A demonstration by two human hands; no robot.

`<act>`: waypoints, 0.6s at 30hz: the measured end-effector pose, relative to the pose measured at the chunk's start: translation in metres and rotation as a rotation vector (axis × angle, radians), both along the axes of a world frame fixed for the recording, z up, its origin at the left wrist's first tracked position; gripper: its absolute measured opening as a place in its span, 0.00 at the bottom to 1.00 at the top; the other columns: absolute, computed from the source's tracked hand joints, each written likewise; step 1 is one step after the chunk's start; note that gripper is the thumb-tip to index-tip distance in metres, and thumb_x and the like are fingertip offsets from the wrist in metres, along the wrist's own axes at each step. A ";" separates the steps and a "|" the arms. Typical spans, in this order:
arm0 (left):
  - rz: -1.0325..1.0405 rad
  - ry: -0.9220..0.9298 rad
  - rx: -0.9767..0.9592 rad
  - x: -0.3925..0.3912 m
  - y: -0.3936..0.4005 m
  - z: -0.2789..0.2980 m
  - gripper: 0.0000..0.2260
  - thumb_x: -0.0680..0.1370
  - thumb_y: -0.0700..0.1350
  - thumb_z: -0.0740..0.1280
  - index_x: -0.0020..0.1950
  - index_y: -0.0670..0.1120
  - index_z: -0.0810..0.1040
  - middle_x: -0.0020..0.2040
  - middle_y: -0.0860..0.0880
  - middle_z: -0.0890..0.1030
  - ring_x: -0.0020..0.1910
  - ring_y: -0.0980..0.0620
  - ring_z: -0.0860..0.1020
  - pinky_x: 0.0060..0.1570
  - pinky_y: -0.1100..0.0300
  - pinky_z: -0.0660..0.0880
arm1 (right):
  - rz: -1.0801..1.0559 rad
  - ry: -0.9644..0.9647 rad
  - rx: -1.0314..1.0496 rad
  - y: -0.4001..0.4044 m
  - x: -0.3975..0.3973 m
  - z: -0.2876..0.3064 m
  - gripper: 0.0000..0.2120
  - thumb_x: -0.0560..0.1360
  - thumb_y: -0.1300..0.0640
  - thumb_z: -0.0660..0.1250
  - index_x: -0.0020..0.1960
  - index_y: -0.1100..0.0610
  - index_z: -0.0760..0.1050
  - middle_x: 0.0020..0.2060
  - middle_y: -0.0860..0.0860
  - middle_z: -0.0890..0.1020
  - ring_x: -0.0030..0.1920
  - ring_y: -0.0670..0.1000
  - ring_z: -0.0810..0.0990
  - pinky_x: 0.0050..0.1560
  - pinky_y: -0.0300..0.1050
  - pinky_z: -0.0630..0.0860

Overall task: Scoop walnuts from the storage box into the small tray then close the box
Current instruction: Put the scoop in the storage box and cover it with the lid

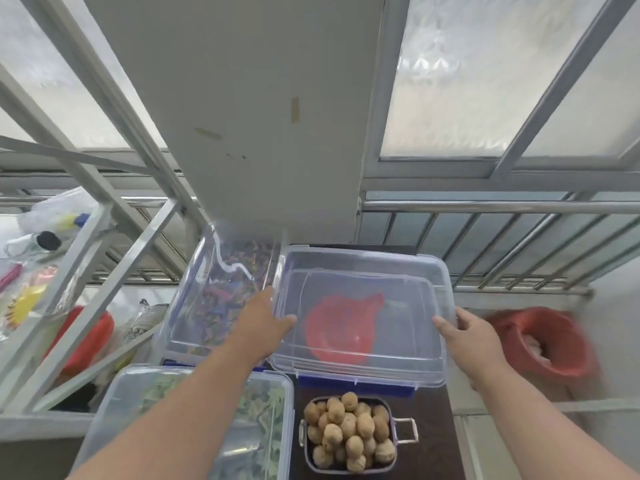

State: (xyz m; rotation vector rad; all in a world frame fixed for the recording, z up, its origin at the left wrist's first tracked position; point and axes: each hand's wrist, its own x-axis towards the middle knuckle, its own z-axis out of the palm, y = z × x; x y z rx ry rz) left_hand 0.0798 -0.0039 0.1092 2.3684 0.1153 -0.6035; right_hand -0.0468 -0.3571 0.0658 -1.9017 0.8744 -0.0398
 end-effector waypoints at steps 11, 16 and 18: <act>0.059 0.093 0.076 0.014 -0.008 -0.037 0.35 0.79 0.46 0.75 0.83 0.45 0.66 0.78 0.40 0.73 0.72 0.40 0.75 0.69 0.51 0.74 | 0.023 0.127 -0.105 -0.004 0.012 -0.033 0.08 0.76 0.47 0.73 0.53 0.47 0.85 0.44 0.42 0.88 0.47 0.49 0.85 0.52 0.51 0.82; 0.047 0.093 0.112 0.016 -0.019 -0.036 0.35 0.78 0.43 0.73 0.84 0.44 0.65 0.74 0.40 0.76 0.53 0.46 0.78 0.52 0.56 0.74 | 0.001 0.131 -0.066 -0.006 0.010 -0.035 0.04 0.76 0.51 0.73 0.51 0.45 0.84 0.44 0.42 0.88 0.47 0.49 0.86 0.54 0.51 0.82; 0.064 0.096 0.094 0.017 -0.020 -0.036 0.35 0.77 0.43 0.74 0.83 0.45 0.66 0.75 0.40 0.75 0.56 0.44 0.80 0.57 0.54 0.77 | -0.004 0.123 -0.052 -0.008 0.011 -0.035 0.06 0.76 0.51 0.74 0.52 0.46 0.85 0.44 0.41 0.88 0.48 0.48 0.86 0.54 0.50 0.82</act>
